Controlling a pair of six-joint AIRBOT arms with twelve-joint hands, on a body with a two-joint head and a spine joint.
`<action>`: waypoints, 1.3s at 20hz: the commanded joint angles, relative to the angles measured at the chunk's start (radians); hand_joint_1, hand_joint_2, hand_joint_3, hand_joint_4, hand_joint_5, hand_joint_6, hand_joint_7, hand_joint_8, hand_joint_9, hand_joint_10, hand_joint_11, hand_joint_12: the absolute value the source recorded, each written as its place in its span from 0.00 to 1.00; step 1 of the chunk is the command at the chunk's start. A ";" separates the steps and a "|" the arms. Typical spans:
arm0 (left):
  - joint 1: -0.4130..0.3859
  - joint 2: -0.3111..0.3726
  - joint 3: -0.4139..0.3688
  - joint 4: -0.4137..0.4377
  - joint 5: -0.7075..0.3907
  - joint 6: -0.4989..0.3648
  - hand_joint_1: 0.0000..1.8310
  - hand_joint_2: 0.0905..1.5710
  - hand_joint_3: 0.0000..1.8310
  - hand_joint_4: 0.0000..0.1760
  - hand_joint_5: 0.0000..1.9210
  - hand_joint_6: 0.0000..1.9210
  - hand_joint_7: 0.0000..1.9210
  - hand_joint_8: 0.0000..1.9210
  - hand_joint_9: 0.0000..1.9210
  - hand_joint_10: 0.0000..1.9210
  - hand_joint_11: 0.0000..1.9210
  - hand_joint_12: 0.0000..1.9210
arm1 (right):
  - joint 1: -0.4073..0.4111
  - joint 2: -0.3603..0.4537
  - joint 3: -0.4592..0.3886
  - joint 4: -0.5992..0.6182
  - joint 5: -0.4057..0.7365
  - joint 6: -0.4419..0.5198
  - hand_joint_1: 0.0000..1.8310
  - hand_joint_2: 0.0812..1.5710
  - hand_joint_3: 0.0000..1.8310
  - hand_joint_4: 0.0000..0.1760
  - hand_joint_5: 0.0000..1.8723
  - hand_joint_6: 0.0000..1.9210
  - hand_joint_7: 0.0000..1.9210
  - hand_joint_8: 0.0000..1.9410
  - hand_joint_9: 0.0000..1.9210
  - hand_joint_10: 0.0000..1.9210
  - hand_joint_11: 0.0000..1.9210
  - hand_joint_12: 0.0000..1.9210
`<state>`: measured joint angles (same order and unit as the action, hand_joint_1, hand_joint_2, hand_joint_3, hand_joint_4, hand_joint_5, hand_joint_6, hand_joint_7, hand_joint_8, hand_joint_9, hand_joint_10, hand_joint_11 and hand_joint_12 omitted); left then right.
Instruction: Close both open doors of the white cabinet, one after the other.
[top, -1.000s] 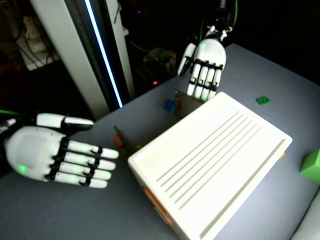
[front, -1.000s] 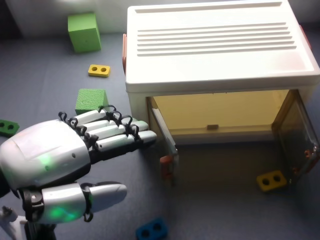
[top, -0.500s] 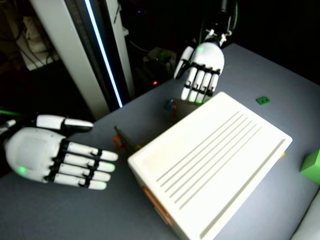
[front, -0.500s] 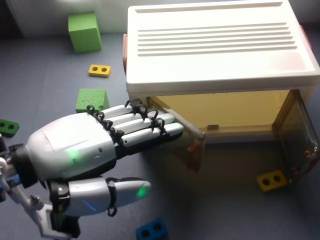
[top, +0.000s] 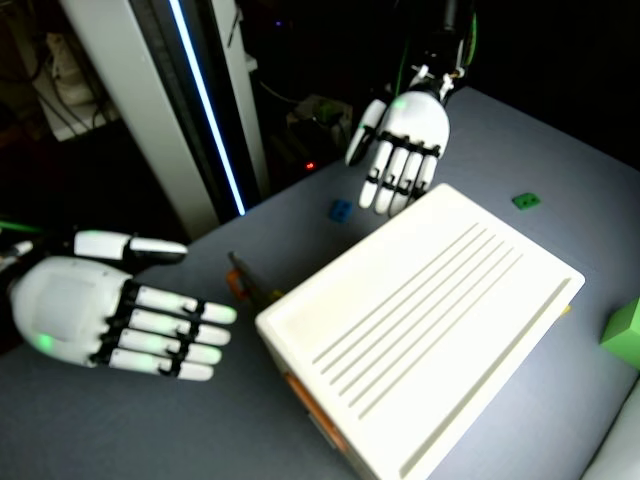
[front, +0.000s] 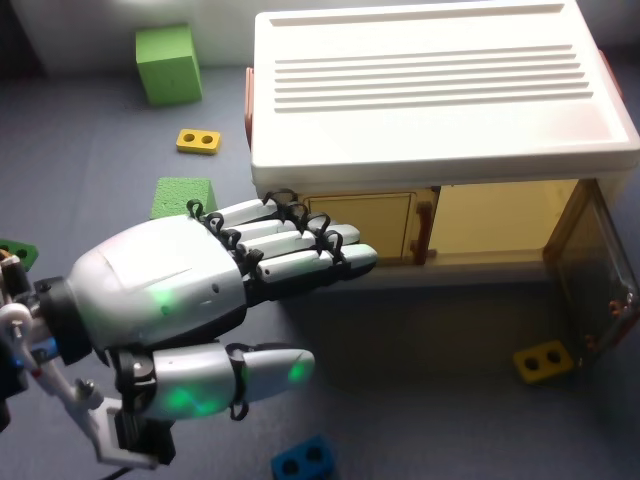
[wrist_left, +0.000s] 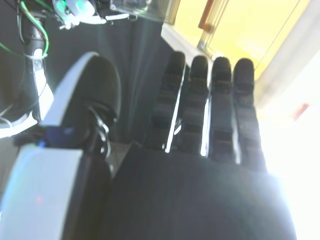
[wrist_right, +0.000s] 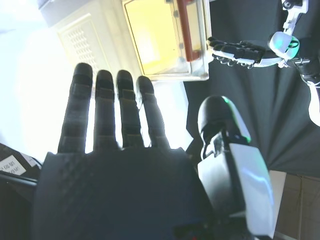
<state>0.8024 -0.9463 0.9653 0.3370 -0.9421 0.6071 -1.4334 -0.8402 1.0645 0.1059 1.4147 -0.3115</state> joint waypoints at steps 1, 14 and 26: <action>0.006 0.013 -0.009 -0.011 -0.128 -0.005 0.00 0.99 0.00 0.00 0.04 0.00 0.03 0.00 0.06 0.00 0.00 0.24 | -0.002 -0.001 0.004 0.018 0.118 0.008 0.00 0.86 0.00 0.06 0.08 0.00 0.07 0.00 0.06 0.00 0.08 0.00; 0.186 0.117 -0.094 -0.240 -0.273 0.101 0.00 0.99 0.00 0.00 0.07 0.00 0.07 0.00 0.08 0.00 0.00 0.35 | 0.027 -0.009 0.002 -0.058 0.078 0.008 0.00 0.90 0.00 0.00 0.05 0.00 0.03 0.00 0.03 0.00 0.05 0.00; 0.296 0.154 -0.127 -0.401 -0.439 0.175 0.01 1.00 0.00 0.00 0.09 0.00 0.11 0.00 0.13 0.00 0.00 0.44 | 0.144 -0.039 0.023 -0.166 0.003 0.008 0.00 0.94 0.01 0.00 0.04 0.00 0.02 0.00 0.00 0.00 0.02 0.00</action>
<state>1.1023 -0.7990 0.8444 -0.0727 -1.2495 0.7853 -1.2964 -0.8795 1.0851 -0.0872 1.3041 -0.3111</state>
